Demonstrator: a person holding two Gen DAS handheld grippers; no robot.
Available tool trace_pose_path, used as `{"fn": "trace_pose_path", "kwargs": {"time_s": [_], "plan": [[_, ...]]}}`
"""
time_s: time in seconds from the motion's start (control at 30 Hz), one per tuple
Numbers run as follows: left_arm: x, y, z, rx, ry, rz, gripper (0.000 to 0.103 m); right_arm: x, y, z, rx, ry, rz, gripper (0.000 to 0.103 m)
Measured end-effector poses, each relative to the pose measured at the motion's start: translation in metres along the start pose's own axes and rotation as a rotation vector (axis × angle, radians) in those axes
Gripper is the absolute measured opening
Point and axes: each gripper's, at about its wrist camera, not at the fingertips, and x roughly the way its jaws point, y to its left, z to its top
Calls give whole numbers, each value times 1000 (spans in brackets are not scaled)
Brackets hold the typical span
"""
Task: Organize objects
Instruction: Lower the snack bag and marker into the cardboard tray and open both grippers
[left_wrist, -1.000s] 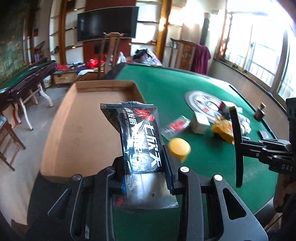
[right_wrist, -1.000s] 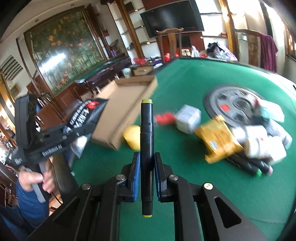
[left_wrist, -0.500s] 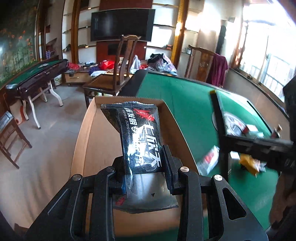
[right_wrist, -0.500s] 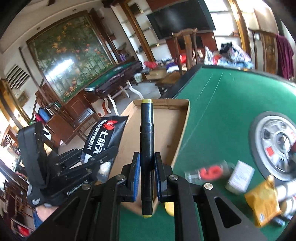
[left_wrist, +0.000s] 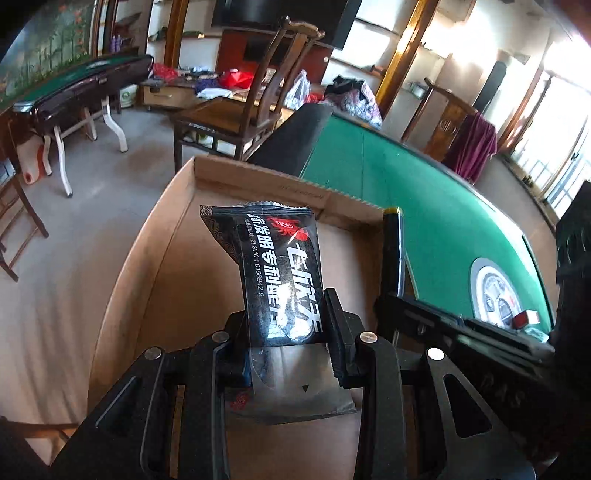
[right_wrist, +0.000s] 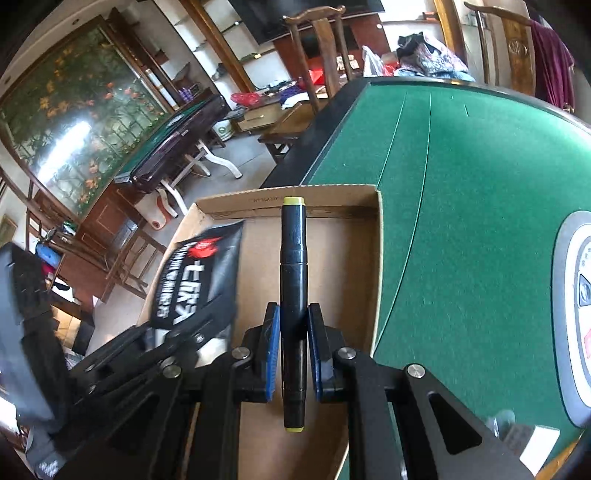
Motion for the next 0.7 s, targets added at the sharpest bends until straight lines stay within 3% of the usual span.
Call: {"fn": "trace_pose_path", "kwargs": {"time_s": [0.07,0.43,0.7], "plan": [[4,2,-1,1,21,-31,31,6,-4,4,11,8,-14,13],[17,-10,-10,58,93,50,31,24,-19,12,56,38,-3,13],[-5,-5,-36,52,86,86,31,14,-4,-12,6,79,33,13]]}}
